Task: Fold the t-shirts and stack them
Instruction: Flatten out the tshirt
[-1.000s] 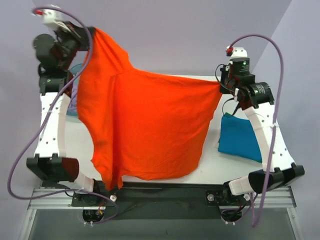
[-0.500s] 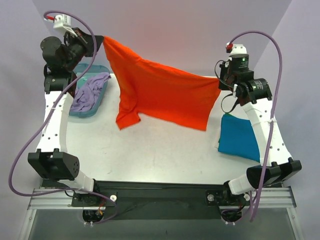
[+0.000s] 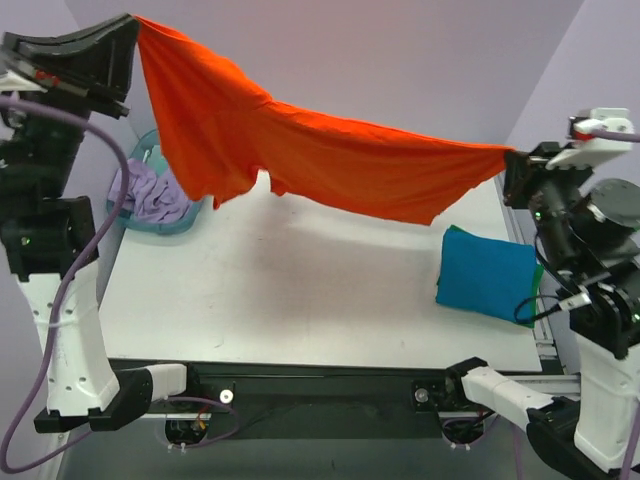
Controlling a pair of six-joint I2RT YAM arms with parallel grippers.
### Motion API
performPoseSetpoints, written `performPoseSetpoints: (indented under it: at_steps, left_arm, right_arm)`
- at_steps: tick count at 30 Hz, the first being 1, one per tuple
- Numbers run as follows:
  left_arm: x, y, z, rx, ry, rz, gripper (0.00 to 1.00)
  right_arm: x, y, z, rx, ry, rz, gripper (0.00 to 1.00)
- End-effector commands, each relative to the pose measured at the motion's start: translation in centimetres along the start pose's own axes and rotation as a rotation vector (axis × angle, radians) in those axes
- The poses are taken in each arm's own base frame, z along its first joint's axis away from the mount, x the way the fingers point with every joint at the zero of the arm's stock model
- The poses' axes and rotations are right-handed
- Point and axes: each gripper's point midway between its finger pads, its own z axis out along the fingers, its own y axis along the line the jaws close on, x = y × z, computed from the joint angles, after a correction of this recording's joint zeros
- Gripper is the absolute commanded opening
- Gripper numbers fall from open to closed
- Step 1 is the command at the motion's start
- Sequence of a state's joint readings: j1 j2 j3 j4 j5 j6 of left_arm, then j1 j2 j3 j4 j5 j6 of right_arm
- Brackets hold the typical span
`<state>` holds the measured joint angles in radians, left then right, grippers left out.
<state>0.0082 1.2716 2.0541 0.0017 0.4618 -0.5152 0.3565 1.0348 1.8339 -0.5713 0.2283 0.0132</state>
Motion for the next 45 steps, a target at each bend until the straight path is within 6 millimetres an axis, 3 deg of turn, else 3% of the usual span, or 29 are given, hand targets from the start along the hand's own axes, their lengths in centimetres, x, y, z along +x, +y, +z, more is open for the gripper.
performPoseSetpoints:
  at_steps: [1,3,6,9,10,12,13,14,15,16,17,18,19,20,21,22,23,24,25,26,27,31,33,38,40,41,45]
  left_arm:
    - [-4.7,-2.5,-0.4,0.044,-0.104,0.102,0.00]
    - [-6.5,-3.6,-0.4,0.072,-0.147,0.126,0.00]
    - [-5.5,-2.9,1.1,0.105,-0.144,0.099,0.00]
    - [-1.2,0.1,3.6,0.117,-0.089,0.019,0.00]
    - [3.1,2.9,4.9,0.098,-0.018,-0.060,0.00]
    - [7.3,5.5,6.2,0.091,0.027,-0.119,0.00]
    - [12.8,8.6,7.2,0.071,0.110,-0.188,0.00]
    - [15.7,10.2,7.5,0.062,0.153,-0.220,0.00]
    - [19.3,10.3,8.1,0.078,0.205,-0.268,0.00]
    - [25.9,12.6,8.2,0.067,0.301,-0.334,0.00]
    - [29.1,13.6,8.0,0.060,0.346,-0.360,0.00]
    - [32.6,14.7,7.5,0.039,0.397,-0.392,0.00]
    - [38.2,16.4,6.4,0.007,0.470,-0.426,0.15]
    - [41.3,17.2,5.4,-0.023,0.521,-0.455,0.21]
    - [43.7,17.9,4.6,-0.044,0.556,-0.475,0.26]
    - [47.7,18.8,3.1,-0.068,0.616,-0.507,0.43]
    - [49.6,19.4,2.2,-0.092,0.652,-0.521,0.51]
    - [52.0,19.9,0.5,-0.136,0.708,-0.553,0.58]
    - [53.2,20.1,-0.4,-0.153,0.730,-0.561,0.64]
    - [54.0,20.2,-1.3,-0.172,0.748,-0.573,0.64]
    - [55.3,20.1,-2.9,-0.193,0.781,-0.596,0.65]
    - [53.7,17.6,-4.4,-0.181,0.820,-0.616,0.67]
    - [52.2,15.6,-4.8,-0.177,0.842,-0.626,0.67]
    - [53.6,10.6,-10.5,-0.228,1.027,-0.668,0.67]
    - [53.5,8.5,-11.3,-0.220,1.049,-0.684,0.67]
    - [54.4,7.6,-12.9,-0.239,1.087,-0.703,0.67]
    - [57.1,5.4,-16.0,-0.296,1.191,-0.749,0.67]
  right_arm:
    - [-2.6,-0.9,-1.1,0.033,-0.090,0.018,0.00]
    - [-2.9,-0.9,-1.2,0.031,-0.097,0.024,0.00]
    - [-2.8,-0.6,-0.2,0.038,-0.083,0.040,0.00]
    - [-0.8,0.0,2.7,0.062,-0.020,0.014,0.00]
    - [0.8,0.3,4.1,0.068,0.015,-0.006,0.00]
    - [3.8,0.2,7.0,0.089,0.092,-0.031,0.00]
    - [5.1,0.3,8.4,0.087,0.113,-0.032,0.00]
    - [8.9,0.3,10.8,0.098,0.200,-0.032,0.00]
    - [11.0,0.3,12.1,0.088,0.244,-0.028,0.00]
    - [12.3,-0.7,13.7,0.121,0.251,-0.015,0.00]
    - [16.8,-0.8,15.6,0.132,0.346,-0.027,0.00]
    - [18.7,-1.1,16.7,0.139,0.381,-0.030,0.00]
    - [20.2,-1.5,18.0,0.152,0.397,-0.028,0.00]
    - [24.5,-1.7,19.4,0.164,0.484,-0.040,0.00]
    - [26.3,-2.0,20.3,0.179,0.514,-0.040,0.00]
    - [27.9,-2.8,21.1,0.212,0.544,-0.037,0.00]
    - [31.7,-3.2,22.2,0.229,0.627,-0.034,0.05]
    - [32.8,-3.5,22.8,0.244,0.664,-0.013,0.18]
    - [34.3,-3.8,23.1,0.255,0.713,-0.001,0.44]
    - [37.4,-4.4,23.5,0.274,0.791,0.001,0.51]
    - [38.3,-4.4,23.7,0.275,0.822,0.001,0.56]
    - [40.7,-2.9,23.1,0.210,0.915,0.010,0.71]
    - [40.1,-2.2,22.6,0.185,0.908,0.027,0.73]
    - [38.8,-0.6,19.9,0.125,0.904,0.082,0.73]
    - [38.6,0.5,19.0,0.082,0.909,0.109,0.73]
    - [37.9,0.8,18.4,0.075,0.898,0.123,0.73]
    - [38.9,1.8,15.4,0.066,0.938,0.183,0.73]
